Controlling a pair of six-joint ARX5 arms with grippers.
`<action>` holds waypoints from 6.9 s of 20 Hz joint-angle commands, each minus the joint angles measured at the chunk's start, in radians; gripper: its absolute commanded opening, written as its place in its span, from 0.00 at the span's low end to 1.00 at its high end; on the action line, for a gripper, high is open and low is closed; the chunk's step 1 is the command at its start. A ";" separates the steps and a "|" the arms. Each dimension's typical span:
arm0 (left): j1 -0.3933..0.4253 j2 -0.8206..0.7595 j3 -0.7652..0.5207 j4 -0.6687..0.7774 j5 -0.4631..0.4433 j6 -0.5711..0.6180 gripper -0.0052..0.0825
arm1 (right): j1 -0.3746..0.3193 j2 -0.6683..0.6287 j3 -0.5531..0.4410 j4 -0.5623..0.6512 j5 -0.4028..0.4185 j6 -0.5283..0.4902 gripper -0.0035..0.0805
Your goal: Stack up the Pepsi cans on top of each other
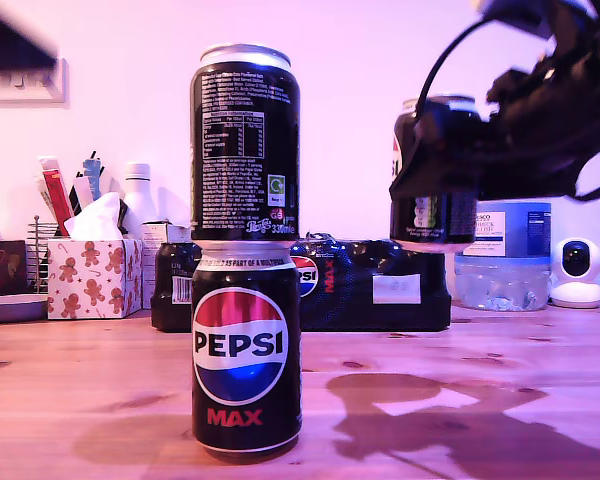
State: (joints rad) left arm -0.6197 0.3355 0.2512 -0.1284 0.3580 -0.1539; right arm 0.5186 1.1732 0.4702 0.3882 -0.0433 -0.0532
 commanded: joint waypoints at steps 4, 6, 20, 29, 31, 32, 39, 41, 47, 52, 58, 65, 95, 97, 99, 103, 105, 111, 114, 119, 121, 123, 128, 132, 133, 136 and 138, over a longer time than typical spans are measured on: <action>-0.024 -0.003 -0.014 0.016 -0.013 0.004 0.03 | 0.029 -0.092 0.177 -0.153 -0.029 0.000 0.52; -0.024 -0.003 -0.014 0.014 -0.026 0.004 0.03 | 0.047 -0.108 0.233 -0.220 -0.029 0.000 0.52; -0.024 -0.003 -0.014 0.018 -0.035 0.004 0.03 | 0.195 -0.179 0.396 -0.415 -0.061 0.000 0.52; -0.024 -0.003 -0.014 0.018 -0.038 0.004 0.03 | 0.262 -0.183 0.517 -0.519 -0.063 0.000 0.52; -0.024 -0.003 -0.014 0.019 -0.038 0.004 0.03 | 0.278 -0.183 0.526 -0.532 -0.063 0.000 0.52; -0.024 -0.003 -0.014 0.021 -0.038 0.004 0.03 | 0.288 -0.183 0.526 -0.529 -0.063 0.000 0.52; -0.024 -0.003 -0.014 0.024 -0.038 0.004 0.03 | 0.352 -0.134 0.526 -0.528 -0.062 0.003 0.52; -0.024 -0.003 -0.014 0.023 -0.038 0.004 0.03 | 0.360 -0.115 0.526 -0.528 -0.061 0.003 0.52; -0.024 -0.003 -0.014 0.023 -0.038 0.004 0.03 | 0.365 -0.080 0.526 -0.519 -0.061 0.003 0.52; -0.024 -0.003 -0.014 0.023 -0.038 0.004 0.03 | 0.370 -0.053 0.526 -0.506 -0.062 0.004 0.52; -0.024 -0.003 -0.014 0.023 -0.038 0.004 0.03 | 0.378 -0.020 0.526 -0.498 -0.062 0.003 0.52; -0.024 -0.003 -0.014 0.023 -0.037 0.004 0.03 | 0.378 -0.002 0.526 -0.497 -0.062 0.003 0.52; -0.024 -0.003 -0.014 0.023 -0.037 0.004 0.03 | 0.397 0.037 0.527 -0.483 -0.050 -0.003 0.77; -0.024 -0.003 -0.014 0.023 -0.037 0.004 0.03 | 0.397 0.036 0.527 -0.484 -0.051 -0.003 0.78; -0.024 -0.003 -0.014 0.023 -0.037 0.004 0.03 | 0.397 0.034 0.527 -0.484 -0.051 -0.003 0.78; -0.024 -0.003 -0.014 0.023 -0.037 0.004 0.03 | 0.397 0.023 0.540 -0.497 -0.051 0.000 0.78; -0.024 -0.003 -0.014 0.023 -0.037 0.004 0.03 | 0.397 0.021 0.561 -0.510 -0.051 0.000 0.78; -0.024 -0.003 -0.014 0.023 -0.037 0.004 0.03 | 0.399 0.021 0.575 -0.522 -0.051 0.001 0.78; -0.024 -0.003 -0.014 0.023 -0.037 0.004 0.03 | 0.399 0.021 0.575 -0.540 -0.051 0.000 0.78; -0.024 -0.003 -0.014 0.023 -0.037 0.004 0.03 | 0.399 0.021 0.575 -0.546 -0.045 0.002 0.78; -0.024 -0.003 -0.014 0.023 -0.037 0.004 0.03 | 0.399 0.021 0.575 -0.547 -0.046 0.000 0.78; -0.024 -0.003 -0.014 0.023 -0.037 0.004 0.03 | 0.397 0.021 0.575 -0.547 -0.039 0.000 0.78; -0.024 -0.003 -0.014 0.023 -0.037 0.004 0.03 | 0.396 0.021 0.575 -0.565 -0.028 0.032 0.78; -0.024 -0.003 -0.014 0.023 -0.037 0.004 0.03 | 0.396 0.021 0.575 -0.565 -0.016 0.053 0.85; -0.024 -0.003 -0.014 0.023 -0.037 0.004 0.03 | 0.396 0.021 0.575 -0.565 -0.007 0.054 0.88; -0.024 -0.003 -0.014 0.023 -0.037 0.004 0.03 | 0.397 0.021 0.575 -0.565 -0.002 0.047 0.89; -0.025 -0.003 -0.014 0.023 -0.037 0.004 0.03 | 0.397 0.021 0.575 -0.565 0.000 0.045 0.89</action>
State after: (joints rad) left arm -0.6411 0.3351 0.2512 -0.1123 0.3202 -0.1535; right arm 0.9058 1.2037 1.0325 -0.1852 -0.0448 -0.0048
